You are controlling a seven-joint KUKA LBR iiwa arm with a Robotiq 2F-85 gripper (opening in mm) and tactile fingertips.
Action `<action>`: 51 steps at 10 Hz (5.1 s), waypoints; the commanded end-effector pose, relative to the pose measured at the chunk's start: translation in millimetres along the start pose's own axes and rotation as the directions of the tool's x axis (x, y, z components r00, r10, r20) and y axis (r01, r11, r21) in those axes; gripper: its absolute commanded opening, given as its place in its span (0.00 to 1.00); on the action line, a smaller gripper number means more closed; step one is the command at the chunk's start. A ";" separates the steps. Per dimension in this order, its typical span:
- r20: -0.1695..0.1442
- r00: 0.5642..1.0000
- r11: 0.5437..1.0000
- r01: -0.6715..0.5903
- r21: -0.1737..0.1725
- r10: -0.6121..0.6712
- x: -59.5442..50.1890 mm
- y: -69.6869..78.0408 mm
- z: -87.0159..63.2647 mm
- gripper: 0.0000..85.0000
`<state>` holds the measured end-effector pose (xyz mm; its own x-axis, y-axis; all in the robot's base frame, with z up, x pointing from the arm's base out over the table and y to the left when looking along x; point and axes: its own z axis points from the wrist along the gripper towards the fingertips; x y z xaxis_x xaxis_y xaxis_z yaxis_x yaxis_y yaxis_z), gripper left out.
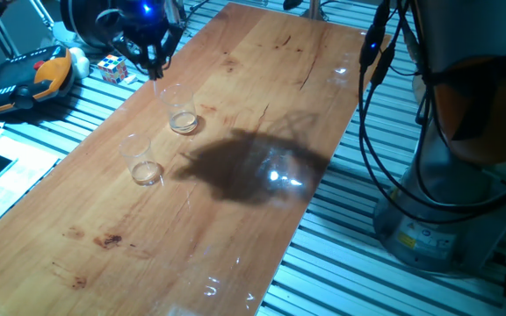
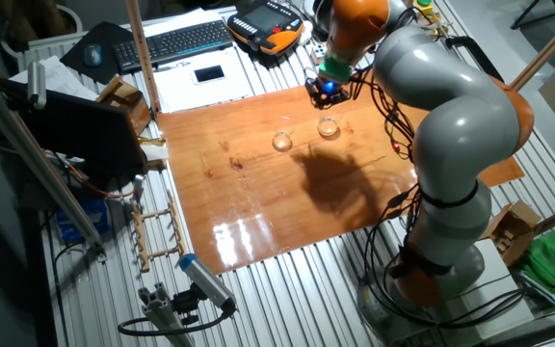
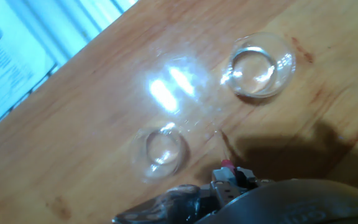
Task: Transfer liquid using a dropper
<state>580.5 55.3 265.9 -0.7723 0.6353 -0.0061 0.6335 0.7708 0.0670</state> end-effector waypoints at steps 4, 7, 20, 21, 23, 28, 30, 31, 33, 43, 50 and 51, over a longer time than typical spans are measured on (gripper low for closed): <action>-0.020 0.999 0.999 -0.040 0.010 0.040 -3.1 -4.1 1.0 0.01; -0.036 0.995 0.995 -0.097 0.000 0.097 -3.1 -4.1 1.0 0.01; -0.032 0.983 0.983 -0.181 0.017 0.182 -55.8 -27.8 30.6 0.01; -0.034 0.982 0.983 -0.184 0.015 0.185 -57.5 -27.3 35.6 0.01; -0.037 0.984 0.984 -0.176 0.006 0.176 -61.0 -28.6 44.6 0.01; -0.052 0.981 0.983 -0.185 0.000 0.185 -64.9 -31.6 62.8 0.01; -0.052 0.980 0.982 -0.191 -0.002 0.191 -65.0 -33.8 70.4 0.01; -0.052 0.979 0.981 -0.196 -0.001 0.196 -65.8 -34.9 75.0 0.01; -0.055 0.977 0.978 -0.207 -0.005 0.206 -66.8 -35.8 84.4 0.01; -0.076 0.976 0.978 -0.205 -0.027 0.203 -67.1 -38.9 105.8 0.01; -0.079 0.979 0.981 -0.191 -0.038 0.188 -66.4 -39.8 109.5 0.07; -0.079 0.979 0.981 -0.191 -0.038 0.188 -66.4 -39.9 109.7 0.10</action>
<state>611.7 -12.4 154.1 -0.6408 0.7630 0.0847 0.7672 0.6325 0.1061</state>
